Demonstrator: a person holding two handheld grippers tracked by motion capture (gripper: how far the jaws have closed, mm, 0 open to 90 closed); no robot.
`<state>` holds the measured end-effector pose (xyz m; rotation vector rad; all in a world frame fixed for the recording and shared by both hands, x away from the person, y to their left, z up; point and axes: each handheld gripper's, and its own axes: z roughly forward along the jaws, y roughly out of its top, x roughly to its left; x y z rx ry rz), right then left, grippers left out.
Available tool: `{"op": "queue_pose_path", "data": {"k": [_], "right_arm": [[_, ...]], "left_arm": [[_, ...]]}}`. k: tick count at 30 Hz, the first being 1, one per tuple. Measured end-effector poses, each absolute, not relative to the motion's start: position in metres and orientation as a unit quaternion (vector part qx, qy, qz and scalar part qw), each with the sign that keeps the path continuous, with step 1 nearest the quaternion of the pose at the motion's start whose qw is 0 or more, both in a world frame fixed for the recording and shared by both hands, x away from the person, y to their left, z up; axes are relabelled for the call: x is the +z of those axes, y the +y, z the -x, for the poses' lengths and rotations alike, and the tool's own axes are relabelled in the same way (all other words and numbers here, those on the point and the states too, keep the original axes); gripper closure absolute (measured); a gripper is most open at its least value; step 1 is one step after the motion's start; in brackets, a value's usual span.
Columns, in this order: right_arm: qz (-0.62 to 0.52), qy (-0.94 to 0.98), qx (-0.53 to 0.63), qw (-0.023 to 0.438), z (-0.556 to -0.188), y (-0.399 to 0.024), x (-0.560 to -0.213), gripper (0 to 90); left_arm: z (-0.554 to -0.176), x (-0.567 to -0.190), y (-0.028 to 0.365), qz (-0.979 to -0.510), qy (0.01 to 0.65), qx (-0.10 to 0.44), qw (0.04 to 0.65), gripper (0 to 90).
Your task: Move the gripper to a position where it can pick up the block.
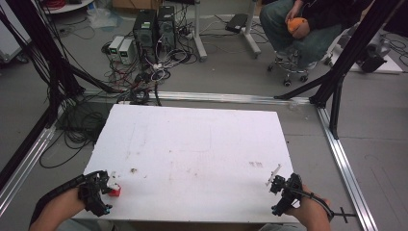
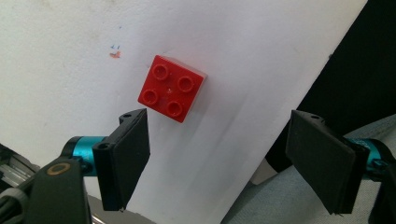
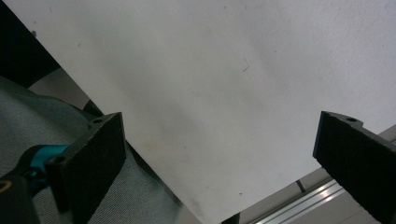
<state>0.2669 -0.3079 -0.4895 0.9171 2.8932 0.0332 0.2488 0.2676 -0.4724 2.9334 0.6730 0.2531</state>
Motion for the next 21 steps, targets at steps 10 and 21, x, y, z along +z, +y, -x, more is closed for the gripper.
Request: {"op": "queue_pose_path", "data": {"k": [10, 21], "right_arm": [[-0.302, 0.952, 0.015, 0.053, -0.2670, -0.3077, -0.4897, 2.0], [-0.299, 0.952, 0.022, 0.053, -0.2670, -0.3053, -0.4876, 2.0]], "left_arm": [[-0.2491, -0.4716, 0.2686, -0.969, 0.223, 0.084, 0.061, 22.1], [-0.2485, -0.4705, 0.2692, -0.969, 0.224, 0.087, 0.064, 22.1]]}}
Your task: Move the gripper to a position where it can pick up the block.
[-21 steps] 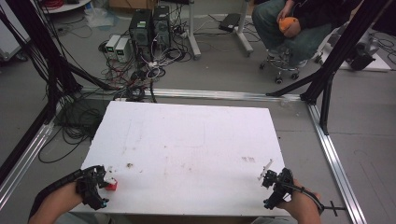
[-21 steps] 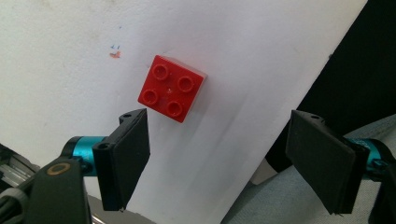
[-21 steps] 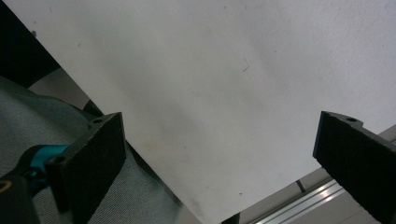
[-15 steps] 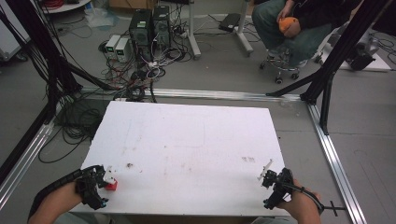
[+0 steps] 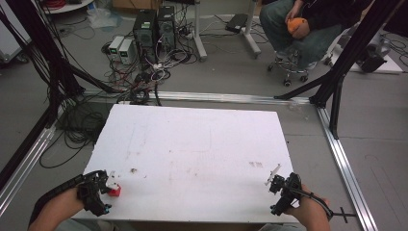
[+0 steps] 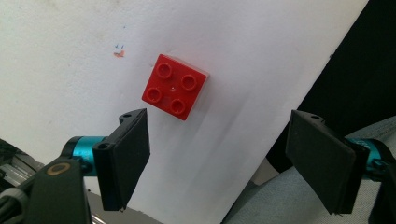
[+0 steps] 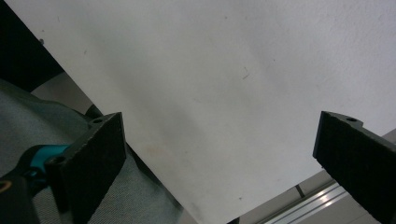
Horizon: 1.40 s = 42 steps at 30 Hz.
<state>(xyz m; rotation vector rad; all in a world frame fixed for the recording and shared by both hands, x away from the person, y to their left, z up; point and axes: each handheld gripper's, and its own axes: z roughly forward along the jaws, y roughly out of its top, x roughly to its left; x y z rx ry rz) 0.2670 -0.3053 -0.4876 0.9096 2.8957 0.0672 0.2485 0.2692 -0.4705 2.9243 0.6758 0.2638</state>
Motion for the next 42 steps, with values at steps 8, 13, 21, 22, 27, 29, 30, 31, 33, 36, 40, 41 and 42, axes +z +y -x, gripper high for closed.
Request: {"op": "queue_pose_path", "data": {"k": [8, 13, 21, 22, 27, 29, 30, 31, 33, 36, 40, 41, 42], "right_arm": [[-0.297, 0.953, 0.022, 0.052, -0.266, -0.305, -0.489, 2.0], [-0.299, 0.952, 0.022, 0.053, -0.266, -0.305, -0.488, 2.0], [-0.293, 0.954, 0.026, 0.050, -0.267, -0.301, -0.489, 2.0], [-0.291, 0.955, 0.027, 0.051, -0.268, -0.301, -0.488, 2.0], [-0.290, 0.955, 0.030, 0.054, -0.268, -0.299, -0.486, 2.0], [-0.288, 0.956, 0.031, 0.053, -0.268, -0.299, -0.487, 2.0], [-0.287, 0.956, 0.031, 0.053, -0.269, -0.299, -0.487, 2.0], [-0.289, 0.955, 0.031, 0.051, -0.268, -0.299, -0.488, 2.0], [-0.290, 0.955, 0.029, 0.051, -0.268, -0.299, -0.488, 2.0], [-0.289, 0.955, 0.030, 0.051, -0.268, -0.299, -0.488, 2.0], [-0.289, 0.955, 0.029, 0.051, -0.268, -0.298, -0.488, 2.0], [-0.289, 0.955, 0.029, 0.051, -0.268, -0.298, -0.488, 2.0], [-0.289, 0.955, 0.028, 0.051, -0.268, -0.298, -0.488, 2.0]], "left_arm": [[-0.249, -0.472, 0.269, -0.969, 0.222, 0.083, 0.065, 22.1], [-0.248, -0.468, 0.272, -0.969, 0.221, 0.088, 0.067, 22.1], [-0.248, -0.463, 0.272, -0.972, 0.203, 0.090, 0.071, 22.1], [-0.248, -0.463, 0.272, -0.972, 0.203, 0.090, 0.071, 22.1], [-0.251, -0.456, 0.275, -0.976, 0.184, 0.095, 0.062, 22.1], [-0.254, -0.453, 0.277, -0.978, 0.174, 0.091, 0.064, 22.1], [-0.254, -0.453, 0.277, -0.978, 0.174, 0.091, 0.064, 22.1], [-0.255, -0.453, 0.277, -0.979, 0.169, 0.092, 0.062, 22.1], [-0.257, -0.452, 0.277, -0.981, 0.162, 0.089, 0.063, 22.1], [-0.261, -0.452, 0.277, -0.983, 0.152, 0.086, 0.064, 22.1], [-0.265, -0.452, 0.276, -0.985, 0.140, 0.081, 0.062, 22.1], [-0.267, -0.452, 0.276, -0.986, 0.137, 0.079, 0.062, 22.1], [-0.268, -0.453, 0.276, -0.986, 0.136, 0.078, 0.063, 22.1]]}}
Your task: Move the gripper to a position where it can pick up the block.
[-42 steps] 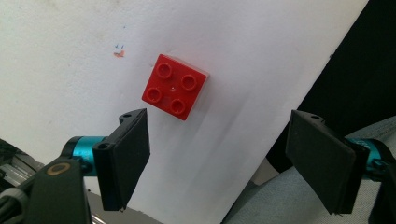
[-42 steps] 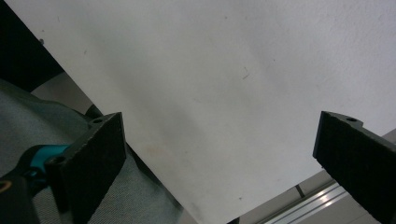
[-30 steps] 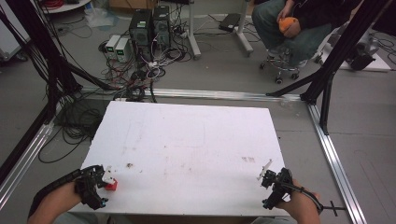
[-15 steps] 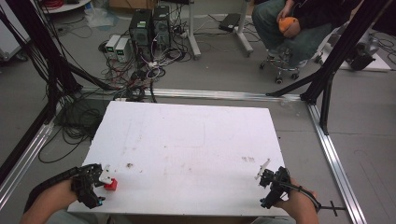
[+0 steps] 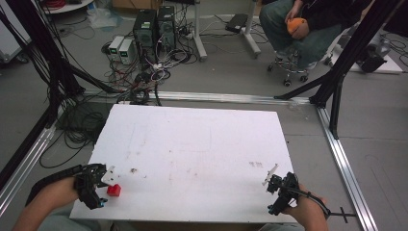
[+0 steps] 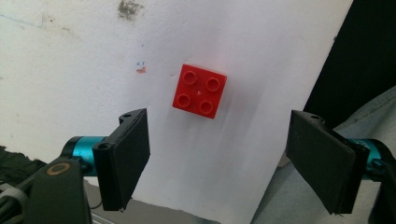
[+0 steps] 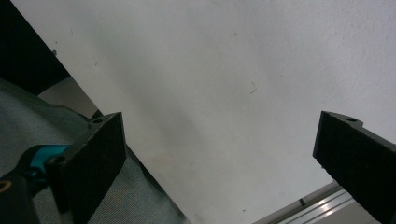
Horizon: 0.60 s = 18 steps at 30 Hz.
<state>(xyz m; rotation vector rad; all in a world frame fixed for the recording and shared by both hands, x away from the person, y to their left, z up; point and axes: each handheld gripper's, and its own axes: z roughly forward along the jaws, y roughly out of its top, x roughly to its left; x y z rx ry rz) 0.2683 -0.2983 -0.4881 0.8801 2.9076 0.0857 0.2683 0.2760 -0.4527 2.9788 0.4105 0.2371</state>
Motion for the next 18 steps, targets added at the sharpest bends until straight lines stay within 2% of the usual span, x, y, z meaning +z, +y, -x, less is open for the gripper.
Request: {"op": "queue_pose_path", "data": {"k": [18], "right_arm": [[-0.282, 0.958, 0.026, 0.046, -0.269, -0.293, -0.491, 2.0]], "left_arm": [[-0.288, -0.473, 0.273, -0.995, 0.070, 0.051, 0.047, 22.1]]}}
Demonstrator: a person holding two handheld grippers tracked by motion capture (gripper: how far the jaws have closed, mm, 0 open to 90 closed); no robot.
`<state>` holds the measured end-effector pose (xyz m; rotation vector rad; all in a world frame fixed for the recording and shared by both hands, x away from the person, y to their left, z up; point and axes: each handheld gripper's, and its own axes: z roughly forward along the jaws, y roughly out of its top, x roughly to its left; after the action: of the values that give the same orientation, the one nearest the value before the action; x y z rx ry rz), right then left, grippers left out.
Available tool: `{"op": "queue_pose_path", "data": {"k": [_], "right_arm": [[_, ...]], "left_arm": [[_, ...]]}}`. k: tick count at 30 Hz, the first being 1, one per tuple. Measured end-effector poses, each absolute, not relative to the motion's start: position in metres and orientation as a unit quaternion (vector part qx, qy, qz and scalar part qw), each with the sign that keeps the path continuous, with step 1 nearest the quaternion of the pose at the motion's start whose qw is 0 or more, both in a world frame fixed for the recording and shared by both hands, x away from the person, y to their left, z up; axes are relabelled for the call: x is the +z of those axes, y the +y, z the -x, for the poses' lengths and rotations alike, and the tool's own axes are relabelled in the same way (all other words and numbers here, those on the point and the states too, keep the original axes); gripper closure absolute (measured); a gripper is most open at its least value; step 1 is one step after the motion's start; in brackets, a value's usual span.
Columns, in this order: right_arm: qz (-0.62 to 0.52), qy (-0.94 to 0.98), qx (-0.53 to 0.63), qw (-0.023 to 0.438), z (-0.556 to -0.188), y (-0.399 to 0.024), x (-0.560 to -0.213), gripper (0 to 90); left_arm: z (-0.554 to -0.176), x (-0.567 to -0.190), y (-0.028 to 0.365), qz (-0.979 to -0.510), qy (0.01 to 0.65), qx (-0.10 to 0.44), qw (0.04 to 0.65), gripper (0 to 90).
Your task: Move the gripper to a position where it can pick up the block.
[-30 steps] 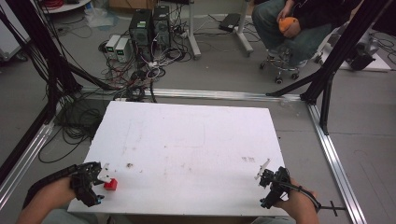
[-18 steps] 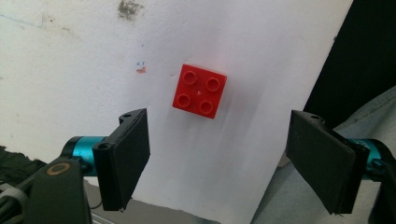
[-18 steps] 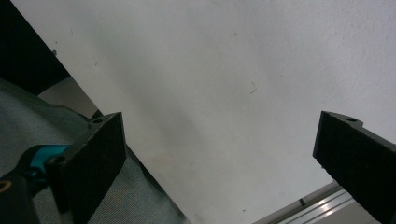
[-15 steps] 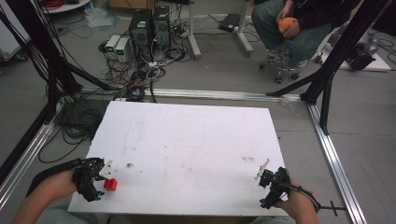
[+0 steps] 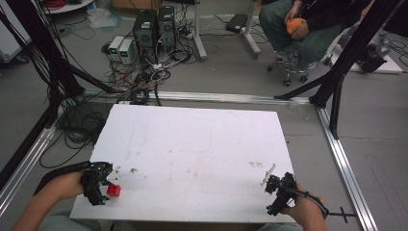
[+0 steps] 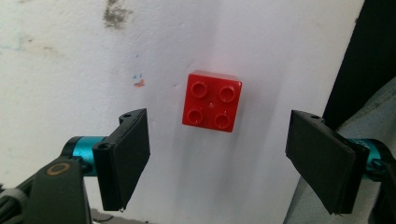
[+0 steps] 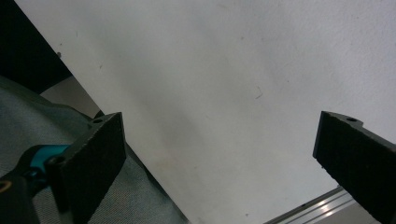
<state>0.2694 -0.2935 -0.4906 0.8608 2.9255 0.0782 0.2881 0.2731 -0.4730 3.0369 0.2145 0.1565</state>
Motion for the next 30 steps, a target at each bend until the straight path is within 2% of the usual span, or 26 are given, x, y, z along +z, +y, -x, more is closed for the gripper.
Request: {"op": "queue_pose_path", "data": {"k": [8, 30], "right_arm": [[-0.280, 0.959, 0.025, 0.043, -0.270, -0.291, -0.492, 2.0], [-0.278, 0.960, 0.026, 0.032, -0.270, -0.288, -0.494, 2.0]], "left_arm": [[-0.293, -0.483, 0.269, -0.998, 0.035, 0.043, 0.022, 22.1], [-0.301, -0.509, 0.257, -1.000, 0.012, 0.022, -0.001, 22.1]]}}
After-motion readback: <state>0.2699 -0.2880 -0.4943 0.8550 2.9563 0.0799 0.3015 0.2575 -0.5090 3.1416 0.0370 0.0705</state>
